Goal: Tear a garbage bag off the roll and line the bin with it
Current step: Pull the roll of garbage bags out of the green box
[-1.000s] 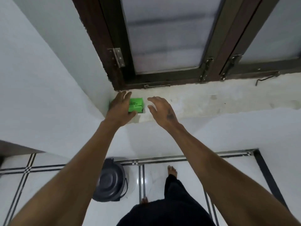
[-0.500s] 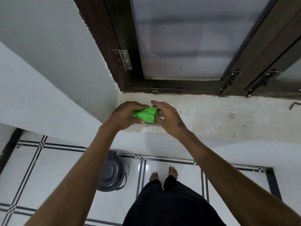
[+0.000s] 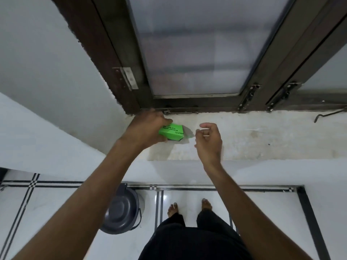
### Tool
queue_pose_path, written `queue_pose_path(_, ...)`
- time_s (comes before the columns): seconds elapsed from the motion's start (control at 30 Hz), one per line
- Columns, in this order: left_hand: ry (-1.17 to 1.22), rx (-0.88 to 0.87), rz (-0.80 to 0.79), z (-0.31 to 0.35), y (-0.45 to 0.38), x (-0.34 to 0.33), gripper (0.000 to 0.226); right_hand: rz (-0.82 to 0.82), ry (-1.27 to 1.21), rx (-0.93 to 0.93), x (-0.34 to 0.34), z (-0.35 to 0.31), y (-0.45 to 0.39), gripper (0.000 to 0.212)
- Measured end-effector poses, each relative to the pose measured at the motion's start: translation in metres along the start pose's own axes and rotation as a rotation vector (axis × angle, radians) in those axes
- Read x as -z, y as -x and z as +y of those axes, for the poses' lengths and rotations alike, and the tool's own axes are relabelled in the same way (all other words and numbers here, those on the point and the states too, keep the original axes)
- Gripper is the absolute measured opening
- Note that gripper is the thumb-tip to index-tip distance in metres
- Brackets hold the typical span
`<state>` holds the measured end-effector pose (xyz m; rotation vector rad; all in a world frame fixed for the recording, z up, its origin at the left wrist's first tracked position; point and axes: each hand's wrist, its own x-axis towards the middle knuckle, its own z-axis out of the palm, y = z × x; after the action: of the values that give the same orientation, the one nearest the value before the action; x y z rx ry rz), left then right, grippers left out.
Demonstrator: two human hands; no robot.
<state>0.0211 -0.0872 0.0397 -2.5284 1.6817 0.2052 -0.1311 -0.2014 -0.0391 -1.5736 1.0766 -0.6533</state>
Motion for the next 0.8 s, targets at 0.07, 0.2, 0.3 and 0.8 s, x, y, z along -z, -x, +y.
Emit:
queue_pose_path(0.07, -0.188, -0.054, 0.003, 0.010, -0.013, 0.018, 0.062, -0.059, -0.078, -0.063, 0.006, 0.000, -0.001, 0.009)
queue_pose_path(0.2, -0.284, -0.093, 0.000, 0.037, -0.035, 0.045, 0.067, -0.219, -0.078, 0.018, 0.017, 0.004, -0.013, 0.016)
queue_pose_path(0.3, -0.302, -0.082, -0.002, 0.053, -0.045, 0.050, 0.069, -0.284, -0.027, 0.057, 0.030, 0.005, -0.023, 0.036)
queue_pose_path(0.8, 0.097, 0.198, 0.003, 0.020, -0.020, -0.004, 0.089, -0.327, 0.657, 0.398, 0.074, 0.011, -0.055, 0.028)
